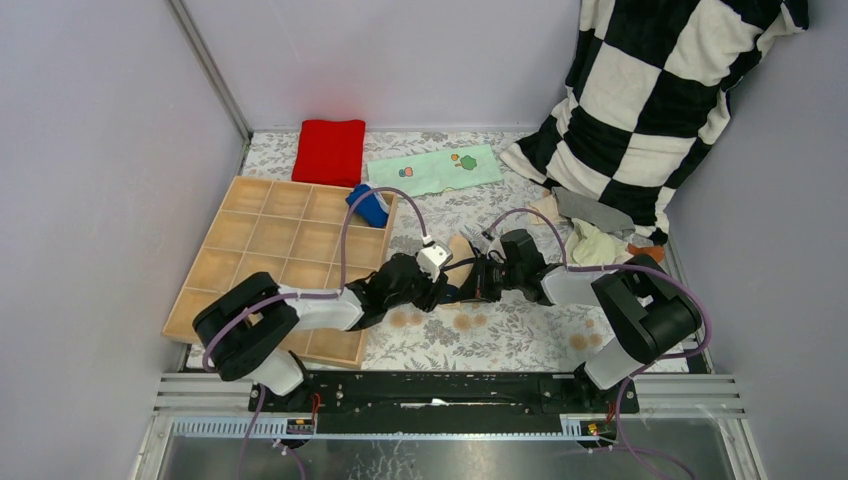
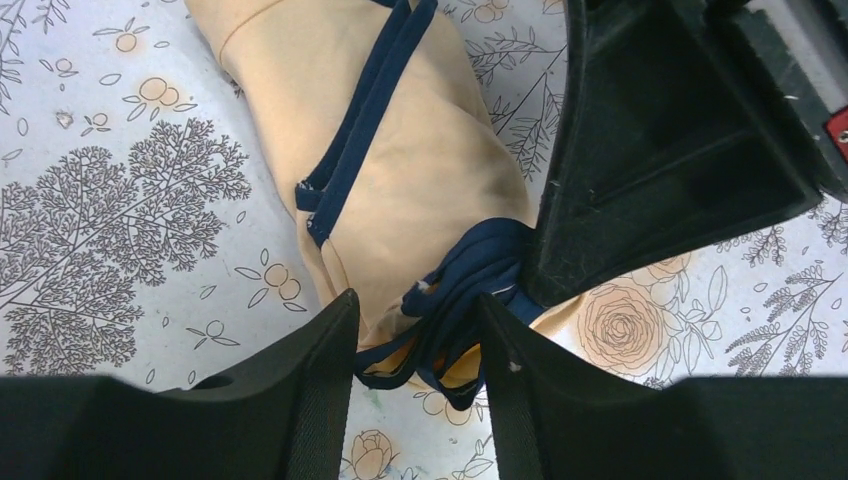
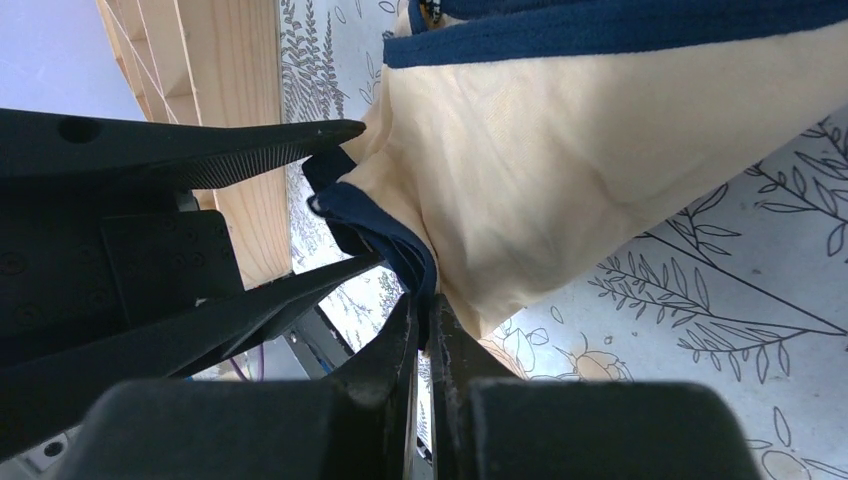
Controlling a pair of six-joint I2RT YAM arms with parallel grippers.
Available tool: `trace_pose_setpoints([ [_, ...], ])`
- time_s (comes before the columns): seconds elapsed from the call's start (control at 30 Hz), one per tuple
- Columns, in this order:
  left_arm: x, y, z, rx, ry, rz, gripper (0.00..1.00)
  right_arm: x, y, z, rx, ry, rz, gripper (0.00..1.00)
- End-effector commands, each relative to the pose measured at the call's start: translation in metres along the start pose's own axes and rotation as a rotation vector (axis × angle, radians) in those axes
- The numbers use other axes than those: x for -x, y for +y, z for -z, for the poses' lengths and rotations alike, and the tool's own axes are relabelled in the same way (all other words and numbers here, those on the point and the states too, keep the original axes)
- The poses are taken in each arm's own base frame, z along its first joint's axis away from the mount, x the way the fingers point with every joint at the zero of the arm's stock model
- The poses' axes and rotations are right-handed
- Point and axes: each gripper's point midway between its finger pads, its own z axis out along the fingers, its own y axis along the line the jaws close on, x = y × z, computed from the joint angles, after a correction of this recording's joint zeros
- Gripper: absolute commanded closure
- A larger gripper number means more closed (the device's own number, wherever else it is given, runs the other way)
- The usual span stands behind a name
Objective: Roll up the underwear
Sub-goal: Roll the underwear to the center of the board.
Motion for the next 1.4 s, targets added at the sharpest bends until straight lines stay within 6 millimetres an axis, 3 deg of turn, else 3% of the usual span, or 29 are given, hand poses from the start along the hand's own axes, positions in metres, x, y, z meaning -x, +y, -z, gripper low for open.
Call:
trace_pose_setpoints([
  [0.0,0.005,0.004,-0.007,-0.002,0.008,-0.019,0.51,0.008,0.007,-0.001,0.026,0.000,0.014,1.00],
  [0.13,0.003,0.002,-0.009,-0.014,0.016,-0.016,0.57,0.008,0.007,-0.001,0.025,-0.002,0.012,1.00],
  [0.3,-0.003,0.004,-0.014,-0.029,0.056,-0.009,0.75,0.011,0.009,0.001,0.027,-0.016,0.027,1.00],
  [0.47,-0.008,0.008,-0.019,-0.030,0.088,0.011,0.83,0.017,0.016,0.007,0.035,-0.052,0.067,0.81],
  [0.67,-0.009,0.010,-0.020,-0.048,0.101,0.028,0.84,0.031,0.026,0.022,0.021,-0.142,0.193,0.50],
  [0.87,-0.010,0.010,-0.021,-0.078,0.120,0.042,0.84,0.052,0.029,0.048,-0.003,-0.376,0.453,0.32],
  [1.0,-0.010,0.008,-0.023,-0.108,0.131,0.051,0.84,0.061,0.041,0.065,-0.043,-0.555,0.808,0.28],
  [1.13,-0.009,0.006,-0.026,-0.127,0.136,0.058,0.84,0.053,0.047,0.065,-0.084,-0.553,1.135,0.27],
  [1.37,-0.009,0.006,-0.026,-0.141,0.131,0.069,0.84,0.022,0.039,0.045,-0.060,-0.433,1.271,0.30],
])
